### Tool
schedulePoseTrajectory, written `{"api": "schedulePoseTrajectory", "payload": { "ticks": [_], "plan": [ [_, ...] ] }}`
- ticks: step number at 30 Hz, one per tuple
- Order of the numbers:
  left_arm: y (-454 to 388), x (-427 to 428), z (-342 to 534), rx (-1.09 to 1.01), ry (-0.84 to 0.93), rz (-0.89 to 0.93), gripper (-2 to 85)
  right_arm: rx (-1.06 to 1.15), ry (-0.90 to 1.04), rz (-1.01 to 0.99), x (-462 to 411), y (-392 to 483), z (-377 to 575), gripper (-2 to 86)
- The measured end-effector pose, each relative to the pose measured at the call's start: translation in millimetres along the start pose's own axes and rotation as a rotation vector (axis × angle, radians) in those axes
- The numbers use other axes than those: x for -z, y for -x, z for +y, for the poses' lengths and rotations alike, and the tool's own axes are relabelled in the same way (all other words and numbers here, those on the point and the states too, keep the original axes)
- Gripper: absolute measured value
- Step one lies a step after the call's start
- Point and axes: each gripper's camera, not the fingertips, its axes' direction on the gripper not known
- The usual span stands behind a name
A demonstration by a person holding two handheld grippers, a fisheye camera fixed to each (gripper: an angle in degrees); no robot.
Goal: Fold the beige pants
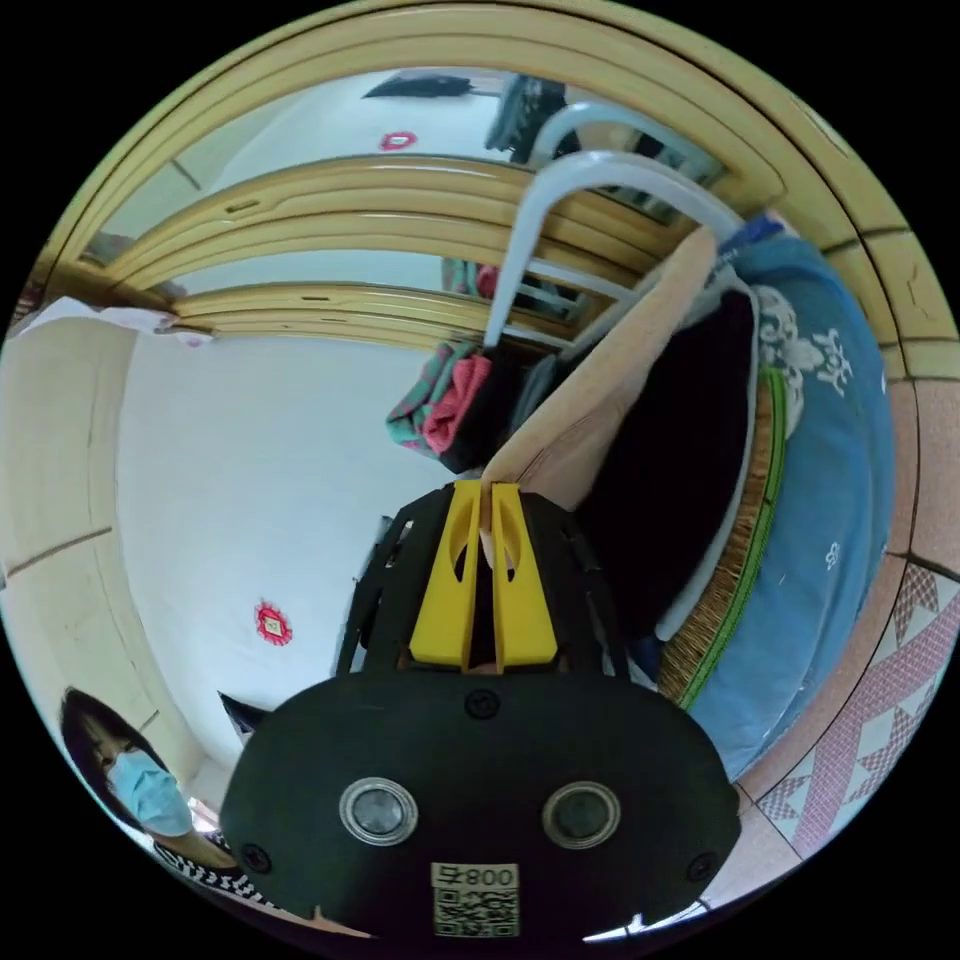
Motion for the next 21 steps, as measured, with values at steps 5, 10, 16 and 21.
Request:
{"api": "schedulePoseTrajectory", "payload": {
  "ticks": [5, 10, 16, 21],
  "plan": [
    [4, 35, 24, 0.065, -0.020, 0.082, 0.2, 0.099, -0.041, -0.012, 27, 69, 24, 1.2],
    [-10, 85, 54, 0.035, -0.054, 0.125, 0.1, 0.210, -0.068, 0.006, 55, 145, 76, 1.4],
    [-27, 161, 109, -0.006, -0.118, 0.214, 0.2, 0.361, -0.072, 0.010, 79, 240, 168, 2.6],
    [-48, 234, 175, -0.043, -0.182, 0.303, 0.6, 0.481, 0.031, -0.038, 57, 318, 260, 4.7]
  ]
}}
